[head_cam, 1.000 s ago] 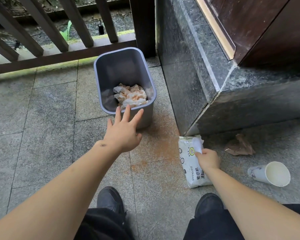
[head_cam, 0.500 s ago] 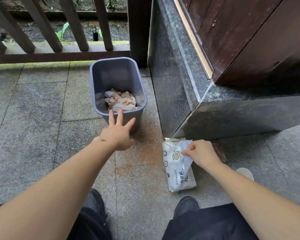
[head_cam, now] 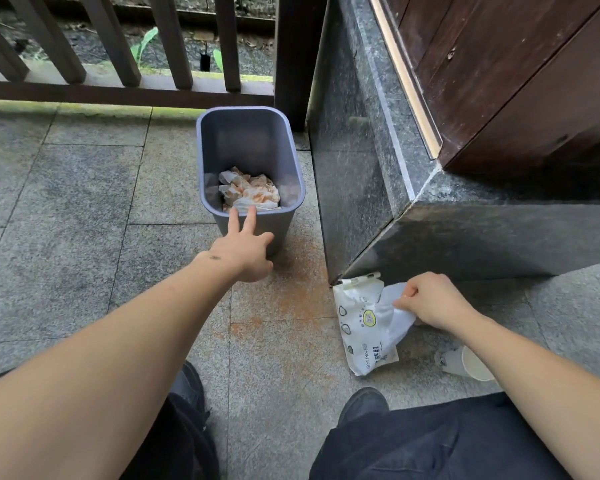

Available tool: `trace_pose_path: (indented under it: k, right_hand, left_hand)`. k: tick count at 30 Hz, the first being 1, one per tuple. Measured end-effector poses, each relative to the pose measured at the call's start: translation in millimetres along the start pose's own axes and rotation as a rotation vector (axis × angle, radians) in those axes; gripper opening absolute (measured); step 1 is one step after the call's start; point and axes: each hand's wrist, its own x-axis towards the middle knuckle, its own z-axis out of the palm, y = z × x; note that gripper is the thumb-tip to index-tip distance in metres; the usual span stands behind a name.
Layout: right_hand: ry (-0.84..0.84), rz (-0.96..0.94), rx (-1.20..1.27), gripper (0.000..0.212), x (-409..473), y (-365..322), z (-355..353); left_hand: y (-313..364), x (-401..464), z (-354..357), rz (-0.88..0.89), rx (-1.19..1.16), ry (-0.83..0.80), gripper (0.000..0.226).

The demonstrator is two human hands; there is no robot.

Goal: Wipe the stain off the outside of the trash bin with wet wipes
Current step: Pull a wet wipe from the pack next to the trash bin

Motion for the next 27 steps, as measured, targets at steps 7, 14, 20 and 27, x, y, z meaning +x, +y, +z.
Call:
trace_pose_path:
  k: [7,14,20,27]
  right_hand:
    - [-0.049,-0.012,0.150,0.033,7.3,-4.6,1.8]
    - [-0.015,-0.002,0.154,0.028,10.2,-3.2,-7.3]
    - [0.037,-0.002,0.133,0.023,6.0,-7.3,-21.4]
    - [0.273,-0.084,0.379,0.027,-22.4,-15.4,-59.8]
  left_hand:
    - [4.8,-3.2,-3.5,-0.009,-0.011,-0.017,0.048]
    - [11.8,-2.7,-8.3,-0.022,-0.008,-0.012,0.039]
    - [9.8,3.5,-10.8,-0.012,-0.040,-0.020,0.037]
    - [7.1,8.0,-8.5,-0.014,-0.073,0.010,0.038]
